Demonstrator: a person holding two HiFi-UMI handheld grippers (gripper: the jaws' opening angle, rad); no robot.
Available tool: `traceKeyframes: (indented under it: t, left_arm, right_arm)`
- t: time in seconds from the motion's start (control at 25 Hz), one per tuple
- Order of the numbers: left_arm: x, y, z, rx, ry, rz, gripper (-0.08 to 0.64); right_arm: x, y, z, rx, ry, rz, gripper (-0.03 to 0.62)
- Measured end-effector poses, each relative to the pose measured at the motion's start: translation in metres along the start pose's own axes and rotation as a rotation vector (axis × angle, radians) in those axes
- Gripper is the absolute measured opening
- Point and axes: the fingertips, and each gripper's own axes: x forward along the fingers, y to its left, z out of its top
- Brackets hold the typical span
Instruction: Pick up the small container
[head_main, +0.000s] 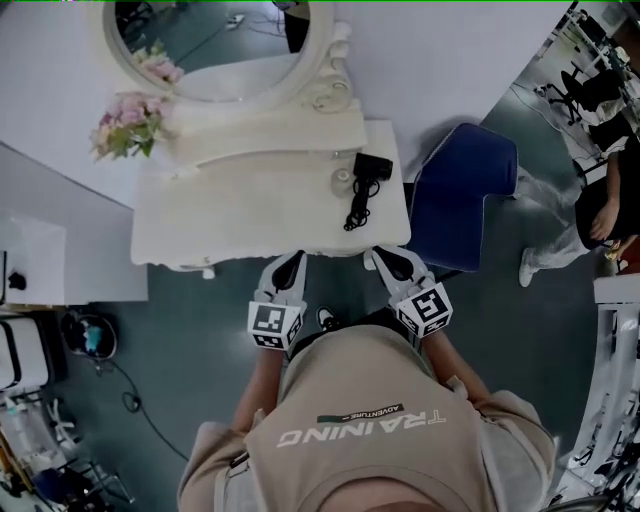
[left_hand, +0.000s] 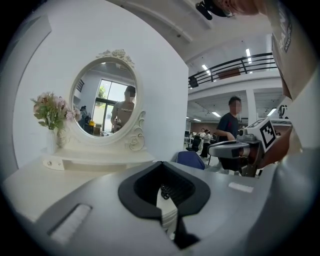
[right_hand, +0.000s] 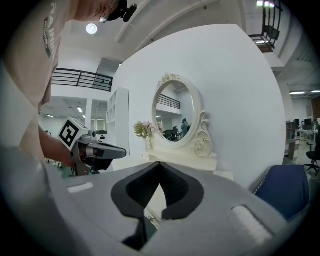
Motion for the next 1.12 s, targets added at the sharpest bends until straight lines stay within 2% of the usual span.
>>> traceKeyframes:
  t: [0.16,0.4,0.52,0.68,0.92,1.12]
  left_arm:
    - [-0.003,0.022,-0.005,0.010,0.015,0.005,0.017]
    - [0.004,0.049,-0.019,-0.043,0.035,0.026,0.017]
    - [0.012,0.049,-0.022,-0.071,0.045,0.017,0.017]
    - [0.028,0.051,-0.017,-0.043,0.066,0.012,0.017]
    - [0.065,0.079,-0.005,0.006,0.113,0.021,0.017]
    - [0.112,0.081,0.034,0.011,0.025,-0.048,0.017]
  right_arm:
    - [0.008,-0.001,-0.004,0.014,0.020,-0.043,0.003]
    - [0.023,-0.006,0.000,-0.008,0.049,-0.040,0.003]
    - [0.030,-0.016,0.001,-0.004,0.045,-0.045,0.003]
    - [0.045,-0.034,0.004,0.025,0.011,-0.058,0.003]
    - [0.093,-0.068,0.007,0.018,-0.032,-0.026,0.003]
    - [0.116,-0.120,0.014,0.046,-0.086,-0.077,0.003]
